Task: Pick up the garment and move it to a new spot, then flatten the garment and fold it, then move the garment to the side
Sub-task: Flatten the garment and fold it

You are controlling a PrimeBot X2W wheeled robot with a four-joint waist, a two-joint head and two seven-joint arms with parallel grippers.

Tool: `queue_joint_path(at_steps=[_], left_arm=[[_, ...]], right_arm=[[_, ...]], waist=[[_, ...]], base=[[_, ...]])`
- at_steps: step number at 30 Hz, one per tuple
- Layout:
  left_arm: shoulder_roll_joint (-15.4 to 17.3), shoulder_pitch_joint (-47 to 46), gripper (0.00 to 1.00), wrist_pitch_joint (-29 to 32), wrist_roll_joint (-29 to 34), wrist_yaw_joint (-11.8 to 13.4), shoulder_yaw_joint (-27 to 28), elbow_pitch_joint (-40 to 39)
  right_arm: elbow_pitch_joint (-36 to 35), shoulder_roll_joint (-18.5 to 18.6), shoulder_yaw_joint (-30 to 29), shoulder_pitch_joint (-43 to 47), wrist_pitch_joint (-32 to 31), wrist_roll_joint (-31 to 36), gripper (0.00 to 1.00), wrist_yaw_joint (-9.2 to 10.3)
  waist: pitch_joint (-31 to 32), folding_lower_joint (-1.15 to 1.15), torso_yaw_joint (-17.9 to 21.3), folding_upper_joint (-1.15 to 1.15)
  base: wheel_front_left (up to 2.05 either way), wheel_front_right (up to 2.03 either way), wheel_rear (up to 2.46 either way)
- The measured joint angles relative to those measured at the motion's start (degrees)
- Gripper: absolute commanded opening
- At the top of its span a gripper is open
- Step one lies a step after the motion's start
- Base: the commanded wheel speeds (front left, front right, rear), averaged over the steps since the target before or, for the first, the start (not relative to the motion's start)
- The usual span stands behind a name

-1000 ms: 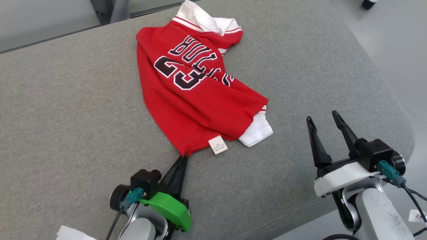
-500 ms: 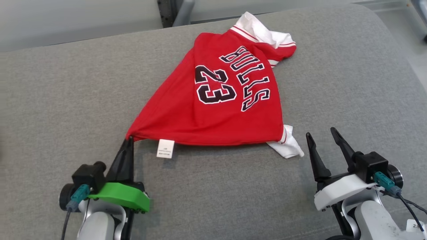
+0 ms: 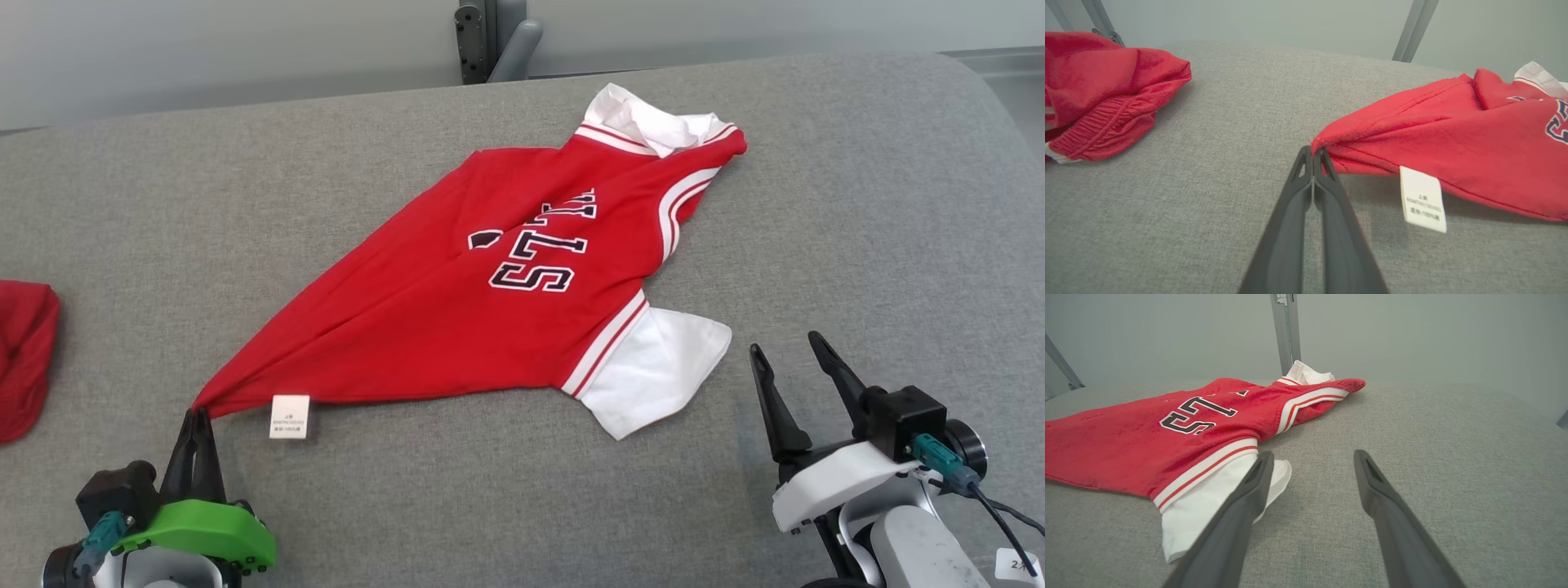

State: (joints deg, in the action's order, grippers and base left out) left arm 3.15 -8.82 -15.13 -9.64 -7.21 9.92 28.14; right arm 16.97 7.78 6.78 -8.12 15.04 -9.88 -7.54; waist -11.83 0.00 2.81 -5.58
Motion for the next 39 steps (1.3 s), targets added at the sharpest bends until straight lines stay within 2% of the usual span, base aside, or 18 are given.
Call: queue_joint_path(at_steps=[8, 18, 24, 25, 26, 27, 28, 29, 35, 39], left_arm=[[-0.3, 0.9, 1.0, 0.0, 1.2, 0.0, -0.7, 2.0], [-0.4, 3.7, 1.0, 0.0, -4.0, 0.2, -11.1, -0.3], [-0.3, 3.9, 1.0, 0.0, -4.2, 0.6, -13.5, -2.4], [-0.4, 3.9, 1.0, 0.0, -4.2, 0.7, -13.5, -2.8], [-0.3, 3.9, 1.0, 0.0, -4.2, 0.7, -13.5, -3.2], [-0.3, 3.9, 1.0, 0.0, -4.2, 0.7, -13.6, -3.4], [-0.3, 3.9, 1.0, 0.0, -4.2, 0.7, -13.6, -3.6], [-0.3, 3.8, 1.0, 0.0, -4.2, 0.7, -13.6, -3.8], [-0.3, 3.7, 1.0, 0.0, -4.5, 1.0, -14.0, -5.3], [-0.3, 4.1, 1.0, 0.0, -4.7, 1.2, -14.3, -4.6]], right_arm=[[1.8, -0.1, -0.4, 0.1, 0.0, 0.0, 1.0, 0.0], [7.5, -1.1, -3.4, -1.3, 0.0, -1.1, 1.0, 0.0], [13.2, -1.4, -4.6, -4.9, 0.0, -2.1, 1.0, 0.0], [14.5, -1.3, -4.7, -5.5, 0.0, -2.1, 0.97, 0.0], [15.9, -1.4, -5.0, -6.1, 0.0, -2.3, 0.6, 0.0], [17.4, -1.4, -5.2, -6.7, 0.0, -2.3, 0.36, 0.0], [18.8, -1.4, -5.3, -7.4, 0.0, -2.3, 0.36, 0.0], [19.8, -1.4, -5.6, -8.0, 0.0, -2.7, 0.0, 0.0], [17.1, -1.2, -8.8, -9.9, 0.0, -2.8, 0.0, 0.0], [10.5, -0.8, -11.9, -8.6, 0.0, -2.0, 0.0, 0.0]], waist=[[0.2, 0.0, -1.4, 0.0], [0.2, 0.0, -6.5, 0.0], [-0.6, 0.0, -10.1, 0.0], [-0.8, 0.0, -10.6, 0.0], [-1.0, 0.0, -11.0, 0.0], [-1.2, 0.0, -11.3, 0.0], [-1.5, 0.0, -11.5, 0.0], [-1.8, 0.0, -11.7, 0.0], [-2.5, 0.0, -11.1, 0.0], [-1.9, 0.0, -9.5, 0.0]], base=[[0.0, 0.0, 0.0], [0.0, 0.0, 0.0], [0.0, 0.0, 0.0], [0.0, 0.0, 0.0], [0.0, 0.0, 0.0], [0.0, 0.0, 0.0], [0.0, 0.0, 0.0], [0.0, 0.0, 0.0], [0.0, 0.0, 0.0], [0.0, 0.0, 0.0]])
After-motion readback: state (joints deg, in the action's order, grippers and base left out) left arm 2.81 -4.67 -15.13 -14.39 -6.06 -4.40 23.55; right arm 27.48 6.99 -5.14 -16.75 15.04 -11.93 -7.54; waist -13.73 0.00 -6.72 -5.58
